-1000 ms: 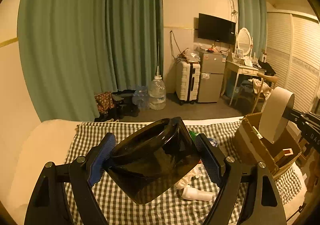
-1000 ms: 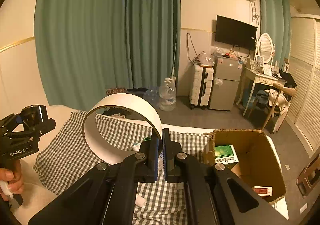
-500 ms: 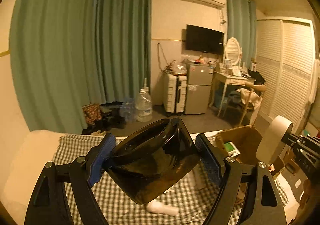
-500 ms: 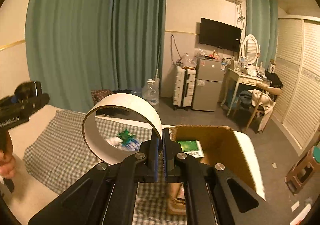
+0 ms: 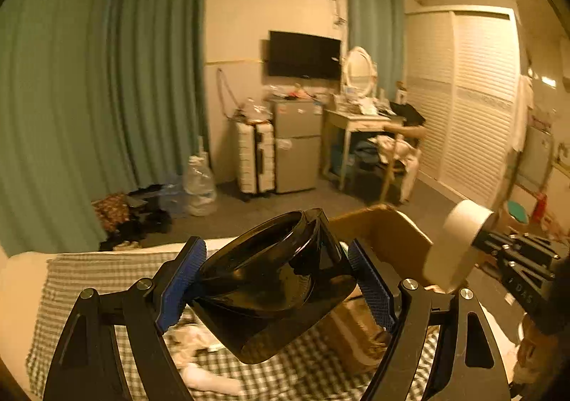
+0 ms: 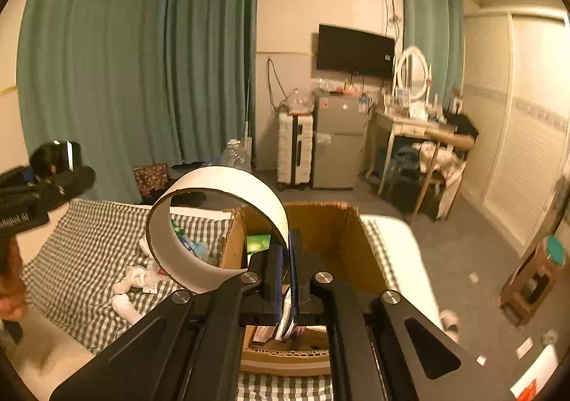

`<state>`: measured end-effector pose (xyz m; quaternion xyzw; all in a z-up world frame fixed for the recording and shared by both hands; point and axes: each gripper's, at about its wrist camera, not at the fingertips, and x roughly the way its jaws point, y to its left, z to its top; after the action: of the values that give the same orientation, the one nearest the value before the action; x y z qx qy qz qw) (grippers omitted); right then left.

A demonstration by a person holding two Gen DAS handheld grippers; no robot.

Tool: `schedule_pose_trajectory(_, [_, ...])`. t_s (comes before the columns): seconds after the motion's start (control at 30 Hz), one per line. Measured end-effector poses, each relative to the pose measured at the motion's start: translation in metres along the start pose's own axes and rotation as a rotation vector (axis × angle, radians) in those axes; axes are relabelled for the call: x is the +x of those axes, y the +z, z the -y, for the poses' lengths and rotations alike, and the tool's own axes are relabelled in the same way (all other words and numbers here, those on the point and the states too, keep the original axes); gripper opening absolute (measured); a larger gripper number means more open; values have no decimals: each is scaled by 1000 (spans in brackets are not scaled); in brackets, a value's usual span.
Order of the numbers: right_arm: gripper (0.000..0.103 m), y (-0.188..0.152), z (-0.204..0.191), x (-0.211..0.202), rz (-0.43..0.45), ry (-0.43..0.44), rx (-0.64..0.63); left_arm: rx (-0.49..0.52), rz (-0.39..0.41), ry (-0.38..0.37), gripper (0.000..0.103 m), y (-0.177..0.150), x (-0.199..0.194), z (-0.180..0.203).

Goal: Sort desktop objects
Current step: 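Carry the black container and tape roll over the cardboard box with both tools, then open both tools to drop the black container and tape roll into the box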

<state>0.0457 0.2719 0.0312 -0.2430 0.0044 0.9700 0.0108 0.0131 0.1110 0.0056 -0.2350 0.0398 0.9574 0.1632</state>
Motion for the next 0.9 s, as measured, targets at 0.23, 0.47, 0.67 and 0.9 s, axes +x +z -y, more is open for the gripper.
schedule_pose_trajectory(0.23, [3, -8, 28, 25, -5, -36, 19, 15, -58, -51, 84, -6, 49, 31])
schedule_pose_trajectory(0.47, [3, -14, 61, 49, -25, -72, 74, 37, -113, -98, 84, -15, 102, 55])
schedule_pose_trajectory(0.67, [3, -27, 83, 74, -85, -67, 169, 68, -173, -151, 84, -28, 140, 83])
schedule_pose_trajectory(0.9, [6, -35, 79, 93, -146, -96, 156, 66, -266, -187, 84, -49, 166, 98])
